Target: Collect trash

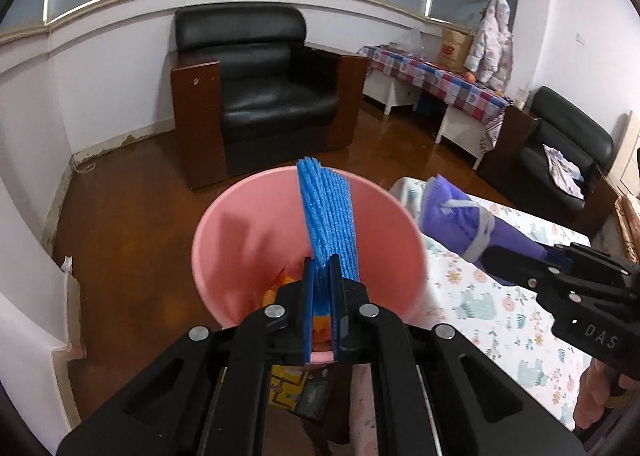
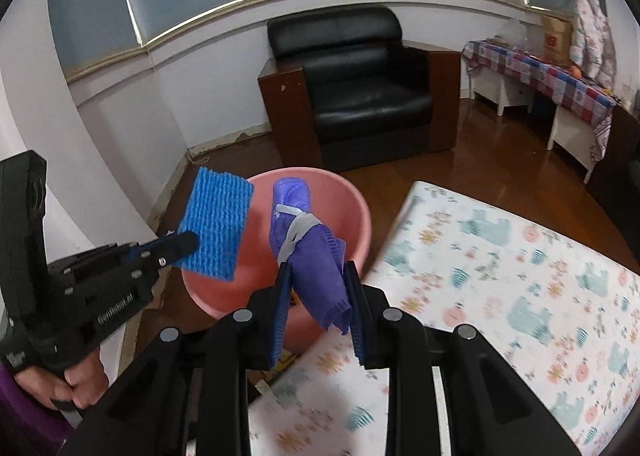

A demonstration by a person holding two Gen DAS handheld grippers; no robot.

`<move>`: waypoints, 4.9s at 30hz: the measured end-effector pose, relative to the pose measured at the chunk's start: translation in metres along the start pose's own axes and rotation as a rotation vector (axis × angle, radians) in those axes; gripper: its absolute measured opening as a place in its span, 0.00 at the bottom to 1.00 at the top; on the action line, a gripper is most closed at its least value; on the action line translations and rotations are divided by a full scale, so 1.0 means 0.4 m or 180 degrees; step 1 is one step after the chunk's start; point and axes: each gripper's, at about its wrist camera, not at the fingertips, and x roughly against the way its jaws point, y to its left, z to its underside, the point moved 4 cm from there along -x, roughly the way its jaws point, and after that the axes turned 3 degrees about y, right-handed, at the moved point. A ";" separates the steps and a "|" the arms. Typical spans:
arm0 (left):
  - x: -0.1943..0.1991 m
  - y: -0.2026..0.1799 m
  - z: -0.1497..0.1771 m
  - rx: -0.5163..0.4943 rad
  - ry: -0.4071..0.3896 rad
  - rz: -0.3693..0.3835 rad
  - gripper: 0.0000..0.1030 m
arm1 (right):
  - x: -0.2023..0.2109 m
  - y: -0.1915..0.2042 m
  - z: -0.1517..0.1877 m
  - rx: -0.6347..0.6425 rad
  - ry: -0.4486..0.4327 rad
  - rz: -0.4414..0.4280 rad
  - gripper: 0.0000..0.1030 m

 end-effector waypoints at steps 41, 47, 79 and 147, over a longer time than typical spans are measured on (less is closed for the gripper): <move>-0.018 0.006 0.009 0.0175 0.0144 0.0014 0.40 | -0.069 0.023 0.002 -0.0109 -0.0070 0.0074 0.55; 0.019 -0.041 0.007 0.0122 0.0018 -0.0061 0.40 | 0.003 0.013 0.036 -0.0127 -0.0194 0.0148 0.58; 0.134 -0.225 0.016 -0.0168 -0.0224 0.0023 0.40 | 0.256 -0.053 0.134 -0.0303 -0.0622 0.0604 0.64; 0.206 -0.260 0.039 -0.0281 -0.0360 0.0069 0.40 | 0.364 -0.055 0.164 -0.0377 -0.0847 0.0716 0.64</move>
